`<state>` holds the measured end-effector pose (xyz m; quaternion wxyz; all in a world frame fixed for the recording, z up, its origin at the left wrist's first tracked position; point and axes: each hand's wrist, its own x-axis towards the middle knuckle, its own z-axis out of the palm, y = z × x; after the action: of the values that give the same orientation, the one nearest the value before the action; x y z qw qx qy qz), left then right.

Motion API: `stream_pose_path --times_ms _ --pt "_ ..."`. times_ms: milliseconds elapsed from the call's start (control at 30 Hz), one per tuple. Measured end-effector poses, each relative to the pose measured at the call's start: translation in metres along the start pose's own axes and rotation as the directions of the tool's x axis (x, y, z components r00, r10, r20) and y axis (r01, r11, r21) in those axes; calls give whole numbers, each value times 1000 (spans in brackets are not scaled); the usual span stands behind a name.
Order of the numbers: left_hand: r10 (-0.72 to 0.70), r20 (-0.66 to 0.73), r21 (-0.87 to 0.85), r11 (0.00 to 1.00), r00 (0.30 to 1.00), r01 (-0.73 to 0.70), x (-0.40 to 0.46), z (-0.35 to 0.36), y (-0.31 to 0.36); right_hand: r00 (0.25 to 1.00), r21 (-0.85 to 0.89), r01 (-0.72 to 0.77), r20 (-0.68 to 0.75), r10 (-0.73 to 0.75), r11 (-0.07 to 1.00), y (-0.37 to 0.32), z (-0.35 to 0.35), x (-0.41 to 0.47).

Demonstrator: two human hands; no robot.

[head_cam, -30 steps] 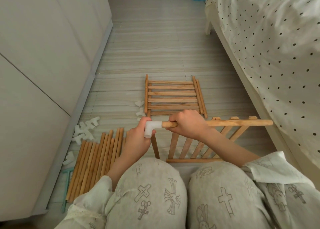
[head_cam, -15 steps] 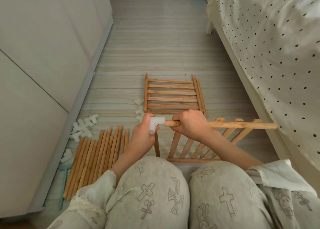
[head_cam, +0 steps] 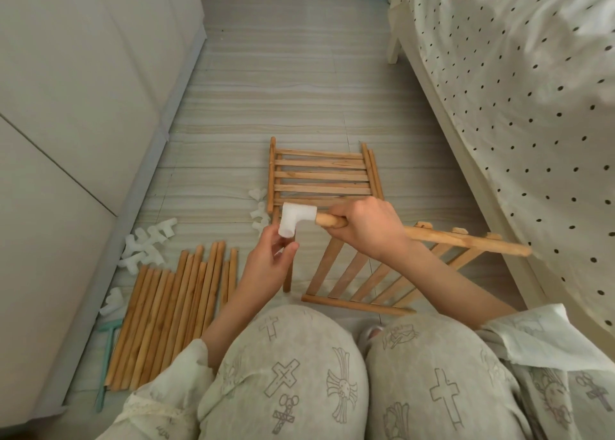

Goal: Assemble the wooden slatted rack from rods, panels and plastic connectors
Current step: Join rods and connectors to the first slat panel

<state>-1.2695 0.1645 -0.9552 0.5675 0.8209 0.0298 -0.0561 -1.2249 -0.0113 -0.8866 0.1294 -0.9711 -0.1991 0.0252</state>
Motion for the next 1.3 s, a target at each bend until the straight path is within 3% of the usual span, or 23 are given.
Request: stream_pose_path --times_ms 133,233,400,533,600,700,767,967,1067,1300 --pt "65 -19 126 990 998 -62 13 -17 -1 980 230 -32 -182 75 973 4 -21 10" --pt "129 -65 229 967 989 -111 28 -37 10 932 456 -31 -309 191 889 10 -36 15" --pt "172 -234 304 948 957 -96 41 -68 14 864 701 -31 -339 372 712 12 -51 15" --pt "134 -498 335 941 857 48 33 -82 -1 844 718 -3 -371 386 696 17 -60 14" --pt "97 -547 336 935 832 112 32 -88 -9 840 716 -10 -373 395 698 22 -63 14" --pt "-152 -448 78 975 881 208 39 -92 -17 834 735 -26 -357 419 677 28 -63 12" --pt "-216 -364 -41 976 906 216 44 -91 -21 833 762 -39 -333 442 647 30 -61 11" --pt "-200 -403 -214 969 893 120 48 -88 -21 827 830 -66 -266 496 554 36 -52 10" --pt "-171 -446 -181 978 879 99 46 -96 -25 805 823 -108 -256 535 557 45 -48 11" --pt "13 -438 -27 999 899 -28 34 -91 -21 670 729 -294 -304 678 618 56 -28 13"
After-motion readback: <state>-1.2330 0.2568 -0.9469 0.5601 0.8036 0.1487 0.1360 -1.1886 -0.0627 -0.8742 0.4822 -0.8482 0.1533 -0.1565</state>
